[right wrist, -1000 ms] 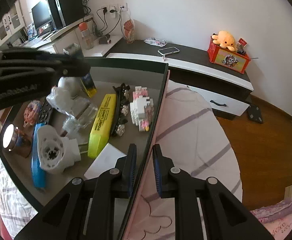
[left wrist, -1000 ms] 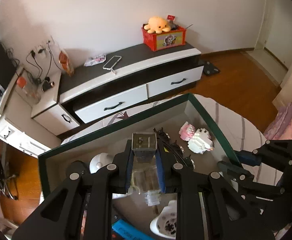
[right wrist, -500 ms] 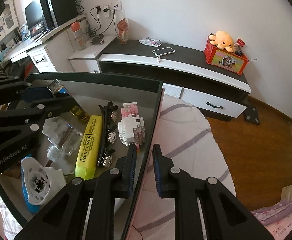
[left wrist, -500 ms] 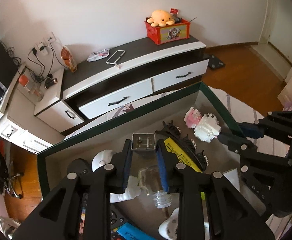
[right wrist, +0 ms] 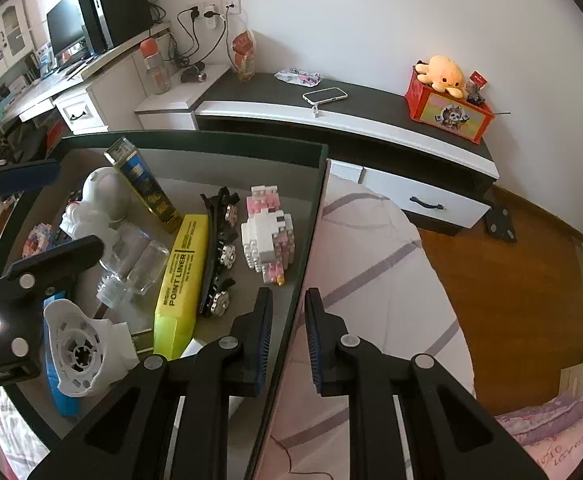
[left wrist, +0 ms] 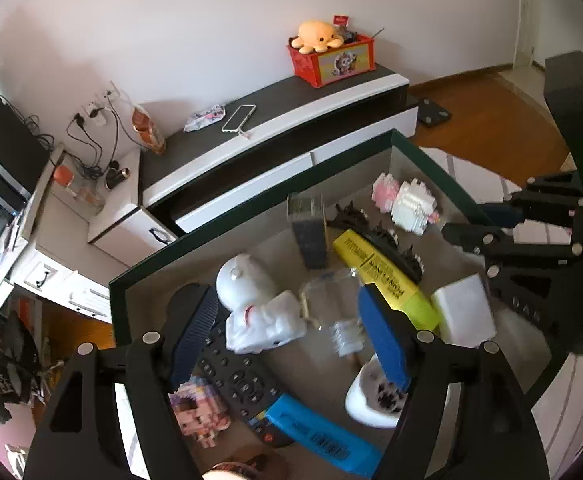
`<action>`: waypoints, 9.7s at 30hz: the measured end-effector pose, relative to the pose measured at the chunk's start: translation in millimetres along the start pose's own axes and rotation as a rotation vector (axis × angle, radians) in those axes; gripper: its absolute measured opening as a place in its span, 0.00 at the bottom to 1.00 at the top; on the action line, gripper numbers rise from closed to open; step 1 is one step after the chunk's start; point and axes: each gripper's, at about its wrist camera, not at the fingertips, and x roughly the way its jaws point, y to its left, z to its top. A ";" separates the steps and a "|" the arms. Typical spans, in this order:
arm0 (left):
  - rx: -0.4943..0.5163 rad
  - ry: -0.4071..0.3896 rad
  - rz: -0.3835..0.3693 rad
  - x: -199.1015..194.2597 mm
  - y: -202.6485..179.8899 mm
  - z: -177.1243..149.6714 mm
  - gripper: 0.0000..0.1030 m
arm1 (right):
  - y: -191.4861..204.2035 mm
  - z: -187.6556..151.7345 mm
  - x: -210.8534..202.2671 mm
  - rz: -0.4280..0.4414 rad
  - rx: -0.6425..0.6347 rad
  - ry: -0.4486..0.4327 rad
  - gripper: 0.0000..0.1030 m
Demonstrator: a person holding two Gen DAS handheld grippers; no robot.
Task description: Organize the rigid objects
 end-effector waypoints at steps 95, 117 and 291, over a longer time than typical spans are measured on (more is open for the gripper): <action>-0.354 -0.657 0.239 -330.5 -37.8 -253.2 1.00 | 157.2 -200.5 -318.1 0.002 -0.070 -0.632 1.00; -0.384 -0.831 0.288 -409.1 -75.1 -324.7 1.00 | 180.5 -280.9 -385.2 -0.043 -0.048 -0.831 1.00; -0.355 -0.955 0.355 -448.3 -122.5 -385.1 1.00 | 191.6 -357.2 -426.4 -0.171 0.002 -0.953 1.00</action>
